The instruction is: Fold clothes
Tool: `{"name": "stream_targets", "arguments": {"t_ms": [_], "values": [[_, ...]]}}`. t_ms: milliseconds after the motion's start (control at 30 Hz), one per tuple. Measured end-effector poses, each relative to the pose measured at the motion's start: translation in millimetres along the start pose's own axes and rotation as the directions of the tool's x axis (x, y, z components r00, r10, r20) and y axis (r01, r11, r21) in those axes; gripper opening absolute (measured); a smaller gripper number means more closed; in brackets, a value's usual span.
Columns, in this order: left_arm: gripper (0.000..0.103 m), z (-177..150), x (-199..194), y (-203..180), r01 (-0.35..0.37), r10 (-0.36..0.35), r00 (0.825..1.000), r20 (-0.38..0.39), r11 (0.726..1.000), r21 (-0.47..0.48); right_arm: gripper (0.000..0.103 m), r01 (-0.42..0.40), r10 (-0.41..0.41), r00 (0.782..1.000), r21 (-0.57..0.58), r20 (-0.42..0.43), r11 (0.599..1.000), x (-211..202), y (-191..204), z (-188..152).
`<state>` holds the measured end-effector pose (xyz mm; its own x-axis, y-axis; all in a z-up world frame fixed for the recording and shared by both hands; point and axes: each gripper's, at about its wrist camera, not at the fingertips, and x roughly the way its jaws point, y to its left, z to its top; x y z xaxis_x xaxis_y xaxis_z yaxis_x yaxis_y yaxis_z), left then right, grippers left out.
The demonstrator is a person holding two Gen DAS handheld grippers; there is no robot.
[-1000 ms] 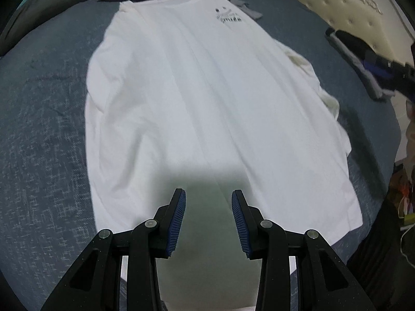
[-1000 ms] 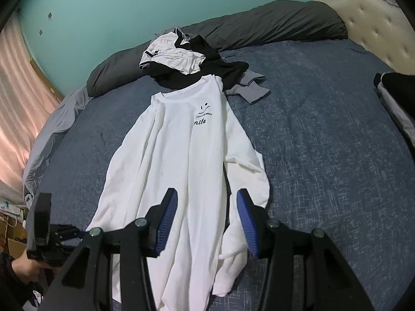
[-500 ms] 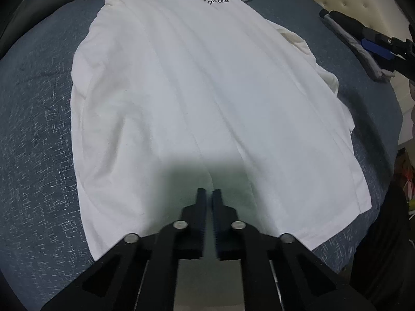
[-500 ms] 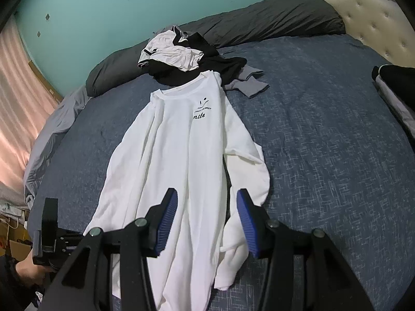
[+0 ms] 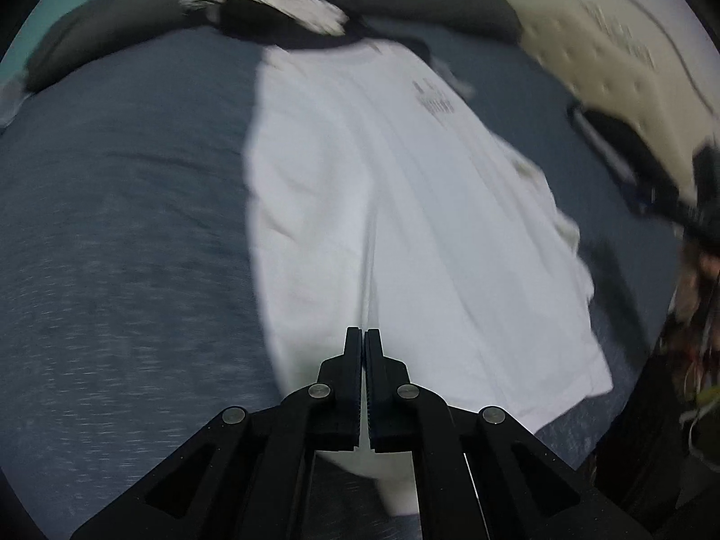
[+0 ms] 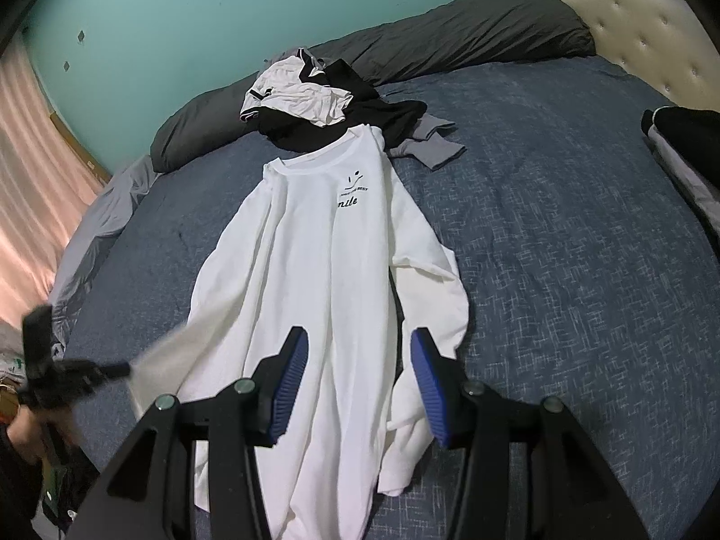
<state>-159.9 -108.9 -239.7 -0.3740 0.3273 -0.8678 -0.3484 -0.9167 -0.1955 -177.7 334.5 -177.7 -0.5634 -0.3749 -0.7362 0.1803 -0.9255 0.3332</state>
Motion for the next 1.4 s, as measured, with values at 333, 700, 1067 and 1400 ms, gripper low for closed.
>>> {"name": "stream_targets", "arguments": {"t_ms": [333, 700, 1067, 1400], "values": [[0.001, 1, -64, 95, -0.096, 0.109, 0.991, 0.083, 0.985, -0.145, 0.048, 0.005, -0.006, 1.0, -0.043, -0.018, 0.999, 1, 19, 0], [0.001, 0, -89, 161, -0.16, 0.188, 0.975, 0.115, 0.964, -0.214, 0.048, 0.011, -0.016, 0.999, -0.13, -0.045, 0.991, 5, 45, 0], [0.001, -8, -71, 258, -0.203, 0.223, 0.975, 0.004, 0.895, -0.397, 0.048, 0.024, -0.035, 0.997, -0.148, -0.07, 0.989, 14, 54, -7], [0.001, -33, -61, 253, -0.164, 0.189, 0.982, 0.027, 0.905, -0.392, 0.048, 0.023, -0.039, 0.995, -0.167, -0.095, 0.986, 26, 64, -13]]}}
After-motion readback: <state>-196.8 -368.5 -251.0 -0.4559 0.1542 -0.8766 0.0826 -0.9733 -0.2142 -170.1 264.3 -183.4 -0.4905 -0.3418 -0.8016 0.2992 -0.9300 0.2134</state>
